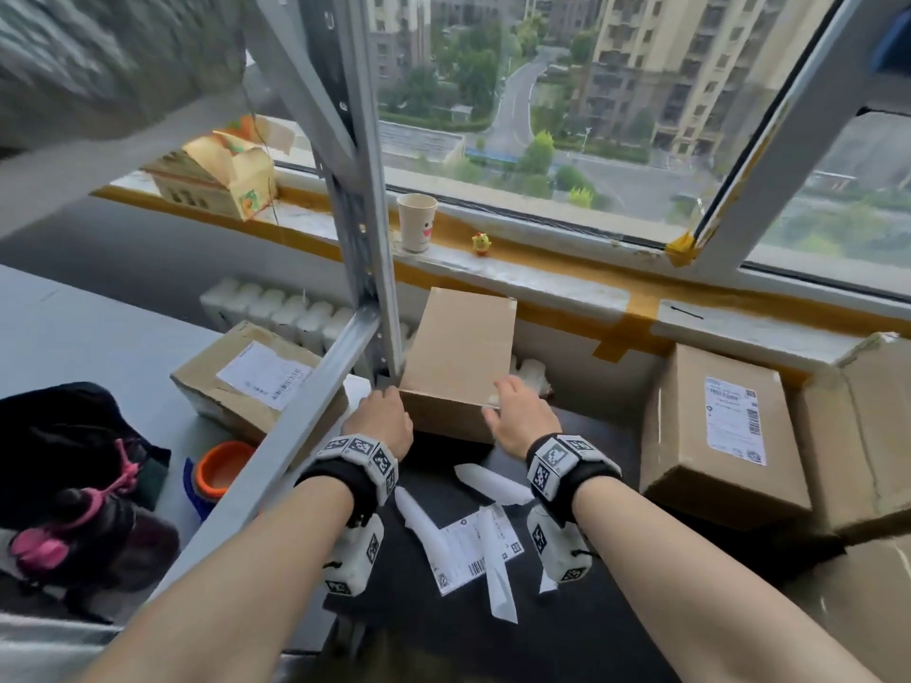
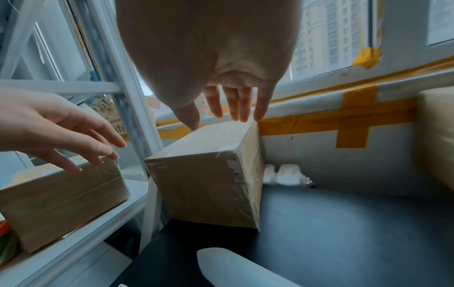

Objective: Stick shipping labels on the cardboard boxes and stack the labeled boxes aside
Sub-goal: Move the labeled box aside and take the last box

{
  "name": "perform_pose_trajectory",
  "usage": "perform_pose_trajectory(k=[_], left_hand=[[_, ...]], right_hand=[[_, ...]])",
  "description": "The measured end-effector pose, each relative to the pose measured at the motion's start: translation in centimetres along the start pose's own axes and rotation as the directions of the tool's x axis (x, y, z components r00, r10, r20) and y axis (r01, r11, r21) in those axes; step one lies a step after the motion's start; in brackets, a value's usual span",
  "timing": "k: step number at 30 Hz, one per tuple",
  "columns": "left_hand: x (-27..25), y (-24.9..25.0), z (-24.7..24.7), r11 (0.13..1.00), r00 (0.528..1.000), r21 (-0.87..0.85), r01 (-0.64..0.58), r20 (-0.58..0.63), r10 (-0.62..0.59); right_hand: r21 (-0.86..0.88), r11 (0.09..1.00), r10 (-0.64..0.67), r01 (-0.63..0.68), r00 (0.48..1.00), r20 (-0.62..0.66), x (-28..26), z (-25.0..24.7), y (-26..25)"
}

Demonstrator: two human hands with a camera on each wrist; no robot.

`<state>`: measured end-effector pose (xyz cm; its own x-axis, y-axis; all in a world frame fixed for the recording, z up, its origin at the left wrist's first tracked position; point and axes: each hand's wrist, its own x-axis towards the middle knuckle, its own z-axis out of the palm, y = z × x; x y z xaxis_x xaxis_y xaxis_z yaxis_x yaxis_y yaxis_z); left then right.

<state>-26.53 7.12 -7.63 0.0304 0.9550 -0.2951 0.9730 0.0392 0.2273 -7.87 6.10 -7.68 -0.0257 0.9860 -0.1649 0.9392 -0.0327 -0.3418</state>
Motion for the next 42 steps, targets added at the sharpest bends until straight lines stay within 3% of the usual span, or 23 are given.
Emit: perform_pose_trajectory(k=[6, 11, 16, 21, 31, 38, 42], left_hand=[[3.3, -0.2, 1.4, 0.976, 0.995, -0.191, 0.101, 0.045, -0.094], [4.9, 0.3, 2.4, 0.913, 0.986, -0.371, 0.167, 0.052, -0.159], [5.9, 0.5, 3.0, 0.788, 0.977, -0.581, 0.207, 0.074, -0.202], [5.4, 0.6, 3.3, 0.718, 0.993, -0.69, 0.097, 0.016, -0.12], [0.4, 2.4, 1.9, 0.646, 1.0, -0.763, -0.002, -0.002, 0.0], [-4.2, 3.2, 4.0, 0.602, 0.978, -0.794, -0.082, 0.052, 0.202], [-8.8, 5.1, 4.3, 0.53, 0.948, -0.845, -0.072, 0.106, 0.298]], right_hand=[[0.253, 0.963, 0.094, -0.096, 0.995, 0.02, 4.4, 1.5, 0.4], [0.648, 0.735, 0.222, -0.199, 0.974, 0.048, 6.2, 2.5, 1.4], [0.748, 0.598, 0.282, -0.286, 0.949, 0.137, 6.7, 2.2, 2.3], [0.782, 0.588, 0.245, -0.207, 0.967, 0.072, 5.7, 1.7, 3.1], [0.848, 0.522, 0.269, -0.093, 0.961, -0.06, -3.8, -1.9, 3.4], [0.841, 0.526, 0.39, -0.127, 0.915, -0.106, -13.5, -2.1, 4.2], [0.854, 0.497, 0.461, -0.156, 0.881, -0.107, -18.6, -1.8, 5.2]])
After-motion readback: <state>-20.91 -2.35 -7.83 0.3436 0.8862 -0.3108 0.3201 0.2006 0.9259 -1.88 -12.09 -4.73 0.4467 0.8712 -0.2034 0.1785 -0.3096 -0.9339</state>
